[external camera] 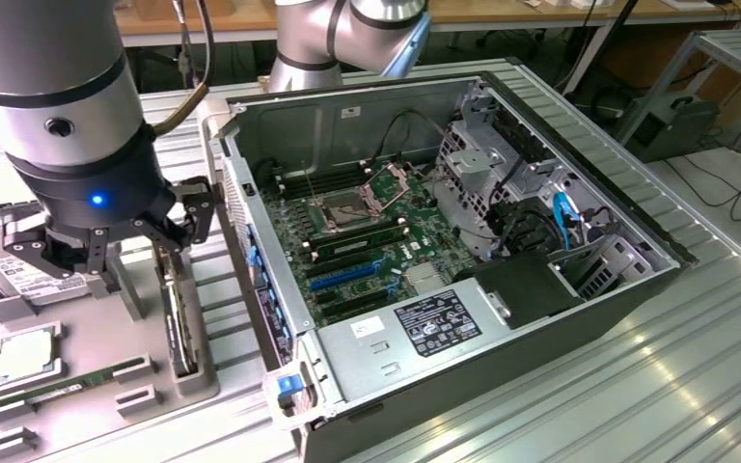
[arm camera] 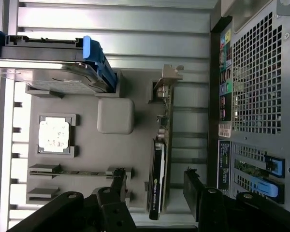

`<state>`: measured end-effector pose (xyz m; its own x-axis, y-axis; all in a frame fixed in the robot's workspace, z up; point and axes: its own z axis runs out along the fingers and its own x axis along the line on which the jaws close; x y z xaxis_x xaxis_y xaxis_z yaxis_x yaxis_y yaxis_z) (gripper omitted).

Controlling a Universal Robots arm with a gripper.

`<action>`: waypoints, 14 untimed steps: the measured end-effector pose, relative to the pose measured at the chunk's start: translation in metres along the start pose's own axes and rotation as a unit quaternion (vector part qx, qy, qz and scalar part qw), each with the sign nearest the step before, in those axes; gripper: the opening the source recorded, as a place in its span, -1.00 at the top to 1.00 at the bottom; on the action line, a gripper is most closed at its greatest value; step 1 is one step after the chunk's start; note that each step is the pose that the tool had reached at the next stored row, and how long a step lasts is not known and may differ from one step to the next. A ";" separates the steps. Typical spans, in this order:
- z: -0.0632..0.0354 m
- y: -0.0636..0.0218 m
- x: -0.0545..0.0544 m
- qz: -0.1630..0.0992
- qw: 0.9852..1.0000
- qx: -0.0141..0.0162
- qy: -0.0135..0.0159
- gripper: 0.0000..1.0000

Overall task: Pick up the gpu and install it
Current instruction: 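Pick up the gpu and move the gpu toward the slot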

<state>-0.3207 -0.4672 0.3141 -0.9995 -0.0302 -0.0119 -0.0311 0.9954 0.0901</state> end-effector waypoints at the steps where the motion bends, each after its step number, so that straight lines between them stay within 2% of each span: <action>1: 0.0021 -0.0002 0.000 0.000 1.000 0.000 0.000 -0.21; 10: 0.0172 -0.0033 -0.003 0.004 1.000 0.000 0.000 -0.21; 14: 0.0233 -0.0089 -0.004 0.006 1.000 -0.001 -0.001 -0.21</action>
<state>-0.3165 -0.4738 0.2901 -0.9998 -0.0182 -0.0120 -0.0192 0.9956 0.0915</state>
